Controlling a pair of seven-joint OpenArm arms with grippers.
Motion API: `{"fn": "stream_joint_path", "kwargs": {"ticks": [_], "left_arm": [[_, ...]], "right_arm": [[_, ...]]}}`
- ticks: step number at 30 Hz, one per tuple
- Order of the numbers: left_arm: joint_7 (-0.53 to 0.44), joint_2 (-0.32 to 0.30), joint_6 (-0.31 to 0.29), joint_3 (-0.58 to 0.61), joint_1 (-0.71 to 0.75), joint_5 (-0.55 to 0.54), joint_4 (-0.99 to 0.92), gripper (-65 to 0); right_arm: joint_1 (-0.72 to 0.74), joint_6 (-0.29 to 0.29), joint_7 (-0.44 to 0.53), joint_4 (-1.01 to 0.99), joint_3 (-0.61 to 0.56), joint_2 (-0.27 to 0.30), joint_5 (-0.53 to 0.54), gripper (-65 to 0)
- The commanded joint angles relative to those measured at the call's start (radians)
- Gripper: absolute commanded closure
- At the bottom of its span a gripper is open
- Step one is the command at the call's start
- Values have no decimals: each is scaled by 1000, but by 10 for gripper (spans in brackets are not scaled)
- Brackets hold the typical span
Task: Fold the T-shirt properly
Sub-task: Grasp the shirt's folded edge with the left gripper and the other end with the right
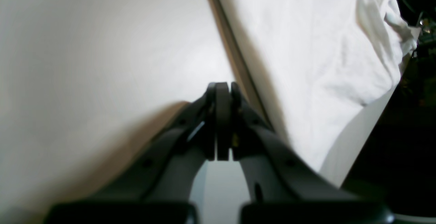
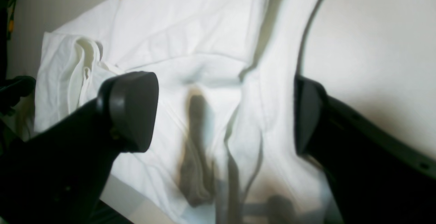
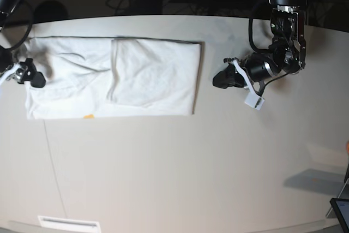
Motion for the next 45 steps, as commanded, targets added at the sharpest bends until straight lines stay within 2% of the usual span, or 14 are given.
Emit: {"fn": "stream_joint_path", "kwargs": {"ticks": [1,7,13,14,16,20,26,32,35,40,43,45], "left_arm": [[-16,-11,-9,-6,-9,-18,3,0],[-16,-8,-9,-6,-10,-18,0,0],[-16,9,-9,-7,-10,-18,0,0],[-16,9,-9,-7,-10,-18,0,0],[-16,9,-9,-7,-10,-18,0,0],[-16,9,-9,-7,-10,-18,0,0],[-16,12,-9,51,-16,-18,0,0],[-17,79,-9,139,-64,-18,-55,0],[-17,110,-9,151,-75,-18,-78,0],[-17,122,-9,200,-101,-18,-78,0],[-17,144,-9,211,-104,-18,-78,0],[-20,159,42,218,-116,-18,-78,0]], "right_arm": [[-20,-27,-110,-6,-6,-12,-103,-538],[-34,-27,-102,-6,-58,-35,-106,-415],[-34,-31,-101,-6,-77,-46,-107,-390],[-34,-59,-99,-6,-72,-46,-107,-376],[-34,-83,-99,-6,-69,-46,-107,-281],[-32,-89,-92,-6,-69,-40,-107,-7],[-51,-189,-49,80,-77,-37,-107,-1],[-63,-350,-38,276,-68,-38,-107,-1],[-71,-405,-35,337,-68,-35,-107,-1],[-71,-464,-35,436,-68,-32,-107,-1],[-69,-536,-33,492,-77,-8,-107,-1],[-69,-568,-27,540,-78,0,-107,-1]]}}
